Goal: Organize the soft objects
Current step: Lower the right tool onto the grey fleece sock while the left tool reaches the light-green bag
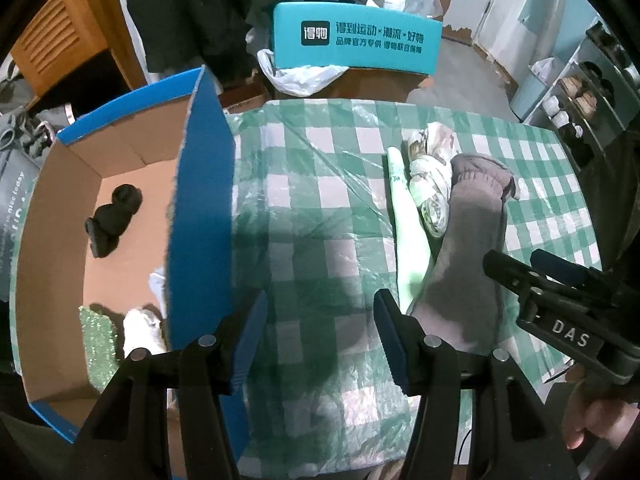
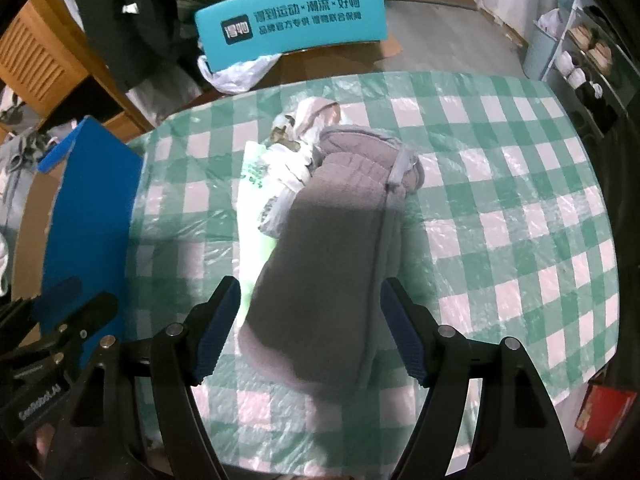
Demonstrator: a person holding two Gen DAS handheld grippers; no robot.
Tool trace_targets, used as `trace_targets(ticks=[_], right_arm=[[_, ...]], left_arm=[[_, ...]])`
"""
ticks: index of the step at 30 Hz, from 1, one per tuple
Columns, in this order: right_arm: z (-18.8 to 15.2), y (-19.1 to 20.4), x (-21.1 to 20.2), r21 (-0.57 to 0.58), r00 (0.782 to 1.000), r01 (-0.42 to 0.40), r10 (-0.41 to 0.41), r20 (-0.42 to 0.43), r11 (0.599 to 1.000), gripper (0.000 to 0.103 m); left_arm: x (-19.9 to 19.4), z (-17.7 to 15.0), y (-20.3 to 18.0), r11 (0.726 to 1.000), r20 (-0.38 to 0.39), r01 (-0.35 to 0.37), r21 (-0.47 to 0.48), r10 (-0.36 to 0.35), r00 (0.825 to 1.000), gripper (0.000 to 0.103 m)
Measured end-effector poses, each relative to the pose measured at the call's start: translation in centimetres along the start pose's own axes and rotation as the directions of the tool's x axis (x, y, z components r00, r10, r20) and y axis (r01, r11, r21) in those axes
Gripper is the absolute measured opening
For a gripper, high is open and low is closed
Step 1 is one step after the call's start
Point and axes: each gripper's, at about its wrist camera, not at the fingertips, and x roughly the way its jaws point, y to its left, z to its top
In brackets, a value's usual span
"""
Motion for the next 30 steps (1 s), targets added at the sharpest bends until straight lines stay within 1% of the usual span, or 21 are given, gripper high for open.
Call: trace_targets(ticks=[10,17,20,21,22,23,25,26,27,28,30], right_arm=[[0.9,0.0,3.1,0.021,0.999,0.015,-0.014,-0.045,1.0,0.074],[0.9,0.0,5.4,0.014,0.996,0.049,-0.048,-0.082,0.999,0.074],[0.7,-0.4,5.8,0.02,0.996,0.047,-0.045,-0.083,0.999,0.073],[0.6,-0.4,5.9,0.02,0.996,0.042,-0.04,-0.081,0.999,0.071],[0.6,-0.5,5.9,0.02,0.996,0.039,-0.038,-0.08,0.999,0.063],[0.5,-0.6,5.9,0.021,0.996,0.034,-0.032,-0.08,0.999,0.049],[0.3,-0.7,5.9,0.025,0.996,0.008,-0.006,-0.088,1.0,0.032],[0.2,-0.8,5.9,0.023,0.996,0.004,-0.002,-0.087,1.0,0.025],[0.1,-0.8,5.7,0.019,0.997,0.0,0.002,-0.083,1.0,0.022],[0.1,-0.8,5.5,0.013,0.997,0.0,0.001,-0.08,1.0,0.016],[0.0,-1.1,4.8,0.006,0.998,0.001,0.0,-0.064,1.0,0.014]], left_arm=[[2.5,0.8,-0.7,1.0,-0.027,-0.014,0.011,0.015,1.0,0.057],[3.8,1.0,-0.6,1.0,-0.057,-0.015,0.005,0.015,0.998,0.057],[4.1,1.0,-0.6,1.0,-0.066,-0.014,0.012,0.015,0.998,0.057],[4.2,1.0,-0.7,1.0,-0.069,-0.015,0.015,0.016,0.997,0.057],[4.3,0.9,-0.7,1.0,-0.072,-0.015,0.017,0.017,0.997,0.057],[4.3,0.9,-0.7,1.0,-0.076,-0.016,0.017,0.017,0.997,0.057],[4.5,0.9,-0.7,1.0,-0.08,-0.015,0.017,0.017,0.997,0.057],[4.5,0.9,-0.7,1.0,-0.082,-0.015,0.015,0.016,0.997,0.057],[4.6,0.9,-0.7,1.0,-0.083,-0.014,0.015,0.015,0.996,0.057],[4.6,0.9,-0.8,1.0,-0.084,-0.013,0.014,0.014,0.996,0.057],[4.6,0.9,-1.0,1.0,-0.087,-0.011,0.014,0.012,0.996,0.057]])
